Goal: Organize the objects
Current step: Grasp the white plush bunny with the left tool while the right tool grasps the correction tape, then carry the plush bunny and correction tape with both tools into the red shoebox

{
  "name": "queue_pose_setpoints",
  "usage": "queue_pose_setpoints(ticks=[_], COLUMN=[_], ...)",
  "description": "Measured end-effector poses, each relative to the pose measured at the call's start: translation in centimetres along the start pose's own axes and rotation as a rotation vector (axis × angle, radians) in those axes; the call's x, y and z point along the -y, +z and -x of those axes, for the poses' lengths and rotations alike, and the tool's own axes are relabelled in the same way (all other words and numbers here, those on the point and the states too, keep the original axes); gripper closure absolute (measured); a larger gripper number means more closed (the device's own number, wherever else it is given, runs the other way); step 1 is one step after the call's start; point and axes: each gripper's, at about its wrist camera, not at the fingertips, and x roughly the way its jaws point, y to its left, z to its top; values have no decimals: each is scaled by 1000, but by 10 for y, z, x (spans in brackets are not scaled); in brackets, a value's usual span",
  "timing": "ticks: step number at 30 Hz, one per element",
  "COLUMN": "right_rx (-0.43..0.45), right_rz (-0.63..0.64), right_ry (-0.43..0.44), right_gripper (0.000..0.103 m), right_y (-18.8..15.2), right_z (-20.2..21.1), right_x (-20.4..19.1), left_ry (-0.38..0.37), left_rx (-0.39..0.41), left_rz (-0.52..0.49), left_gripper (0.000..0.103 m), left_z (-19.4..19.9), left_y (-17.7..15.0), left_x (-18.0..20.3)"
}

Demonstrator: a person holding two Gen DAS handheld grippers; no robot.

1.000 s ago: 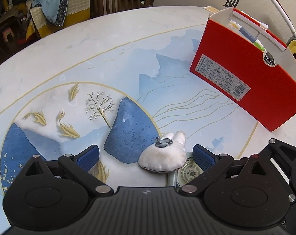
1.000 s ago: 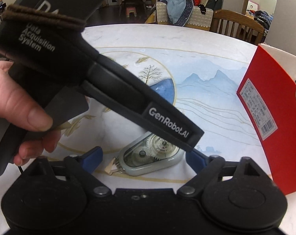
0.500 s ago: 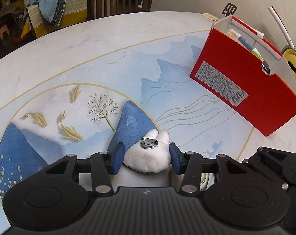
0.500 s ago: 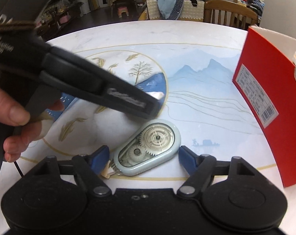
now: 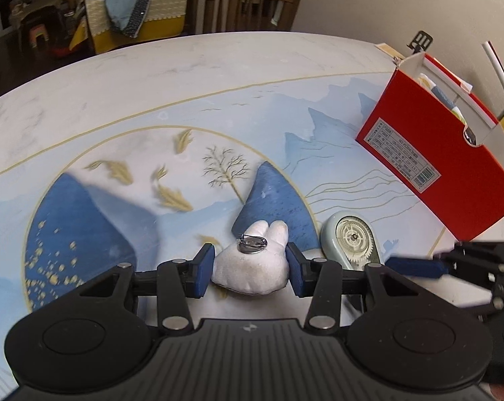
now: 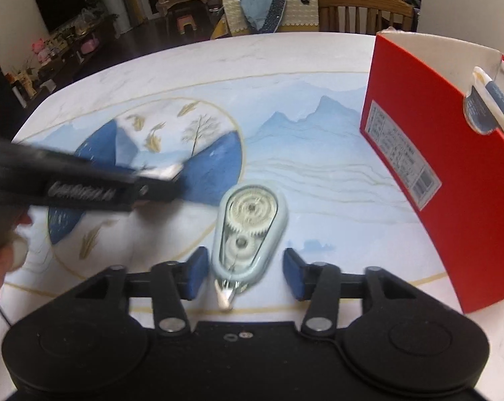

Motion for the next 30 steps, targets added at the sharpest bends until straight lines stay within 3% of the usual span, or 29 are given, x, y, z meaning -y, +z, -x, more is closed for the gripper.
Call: queue_pose_setpoints(ticks=[2,10,15,22,30], right_rx=[11,-8,3,2,35], right_rz=[-5,16,51,40,42], right_ry=[-10,-50,-74,-45,17], right_gripper=[38,42,53,55,55], right_y=[5,17,13,4,-7], right_z=[-1,-17,-17,-4,41], right_x=[-1,-6,-8,-1,6], left_ry=[8,43,54,69,54], left_rx=[6,14,17,20,53], left_rz=[4,12,16,20,22], left_gripper=[59,59,59,59,59], left_z=[6,26,36,48,73], left_y=[-4,-21,-30,-38,-42], left_x=[0,1,5,14,33])
